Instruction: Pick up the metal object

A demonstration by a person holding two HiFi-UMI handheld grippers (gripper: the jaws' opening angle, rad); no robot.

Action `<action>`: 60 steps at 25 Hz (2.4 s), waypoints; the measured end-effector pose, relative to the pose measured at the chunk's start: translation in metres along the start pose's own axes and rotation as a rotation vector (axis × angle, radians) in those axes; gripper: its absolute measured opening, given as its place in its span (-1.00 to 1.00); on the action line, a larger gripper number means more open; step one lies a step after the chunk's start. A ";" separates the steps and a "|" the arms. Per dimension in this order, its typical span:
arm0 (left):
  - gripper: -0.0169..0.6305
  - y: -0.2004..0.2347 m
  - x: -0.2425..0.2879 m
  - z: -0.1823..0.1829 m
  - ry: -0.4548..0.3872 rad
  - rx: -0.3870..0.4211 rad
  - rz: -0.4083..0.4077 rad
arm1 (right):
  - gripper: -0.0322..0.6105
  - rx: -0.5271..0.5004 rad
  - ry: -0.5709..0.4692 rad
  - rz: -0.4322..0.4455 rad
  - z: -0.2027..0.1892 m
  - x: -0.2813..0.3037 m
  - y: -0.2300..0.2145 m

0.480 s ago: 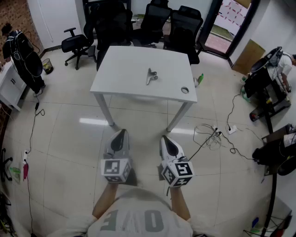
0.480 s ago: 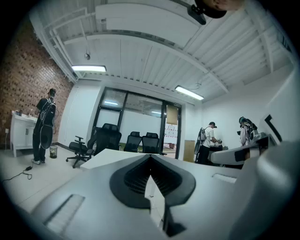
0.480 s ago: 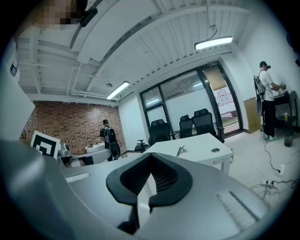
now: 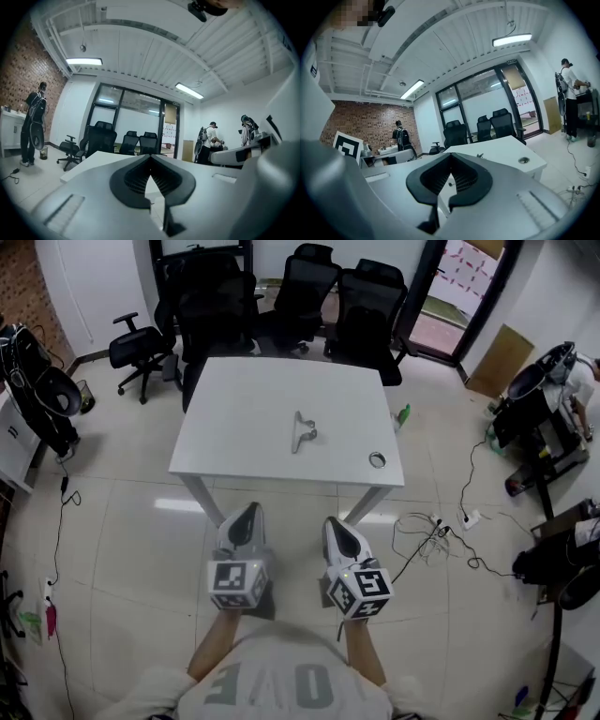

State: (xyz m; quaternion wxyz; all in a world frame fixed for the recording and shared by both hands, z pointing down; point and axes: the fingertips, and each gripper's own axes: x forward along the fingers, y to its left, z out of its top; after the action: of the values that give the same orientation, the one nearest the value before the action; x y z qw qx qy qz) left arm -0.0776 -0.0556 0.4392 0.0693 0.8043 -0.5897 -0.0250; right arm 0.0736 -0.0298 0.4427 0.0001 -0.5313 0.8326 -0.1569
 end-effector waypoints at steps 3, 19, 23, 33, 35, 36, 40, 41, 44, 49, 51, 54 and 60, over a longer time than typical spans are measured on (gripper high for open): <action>-0.96 0.018 0.052 0.012 -0.016 0.002 -0.017 | -0.87 -0.011 -0.030 0.003 0.027 0.050 -0.014; -0.96 0.091 0.230 0.033 -0.019 0.004 -0.060 | -0.87 0.016 -0.019 -0.044 0.068 0.227 -0.074; -0.96 0.088 0.243 0.038 -0.021 -0.032 -0.055 | -0.87 0.037 -0.012 -0.043 0.065 0.237 -0.085; -0.96 0.079 0.270 0.021 0.003 -0.057 -0.074 | -0.82 0.053 0.090 -0.051 0.022 0.282 -0.121; -0.96 0.075 0.272 0.016 0.017 -0.053 -0.089 | -0.51 0.092 0.135 -0.065 0.000 0.295 -0.136; -0.96 0.072 0.274 0.016 0.018 -0.044 -0.100 | -0.44 0.118 0.150 -0.079 -0.009 0.300 -0.144; -0.96 0.072 0.281 0.005 0.043 -0.051 -0.097 | -0.35 0.190 0.233 -0.131 -0.046 0.317 -0.172; -0.96 0.071 0.283 0.003 0.051 -0.056 -0.095 | -0.28 0.200 0.265 -0.139 -0.057 0.321 -0.177; -0.96 0.069 0.286 -0.002 0.059 -0.046 -0.091 | -0.16 0.226 0.346 -0.159 -0.083 0.328 -0.187; -0.96 0.072 0.296 -0.009 0.073 -0.038 -0.084 | -0.19 0.296 0.429 -0.175 -0.108 0.345 -0.196; -0.96 0.071 0.300 -0.012 0.080 -0.041 -0.082 | -0.21 0.306 0.456 -0.185 -0.117 0.348 -0.200; -0.96 0.071 0.305 -0.013 0.085 -0.048 -0.076 | -0.24 0.312 0.468 -0.187 -0.118 0.354 -0.202; -0.96 0.075 0.310 -0.018 0.092 -0.049 -0.058 | -0.44 0.218 0.524 -0.199 -0.121 0.362 -0.198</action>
State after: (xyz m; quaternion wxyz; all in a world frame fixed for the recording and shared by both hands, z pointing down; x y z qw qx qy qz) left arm -0.0517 -0.3713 0.4805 0.1152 0.8194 -0.5615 -0.0046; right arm 0.0710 -0.3952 0.6703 -0.1731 -0.5486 0.7262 -0.3765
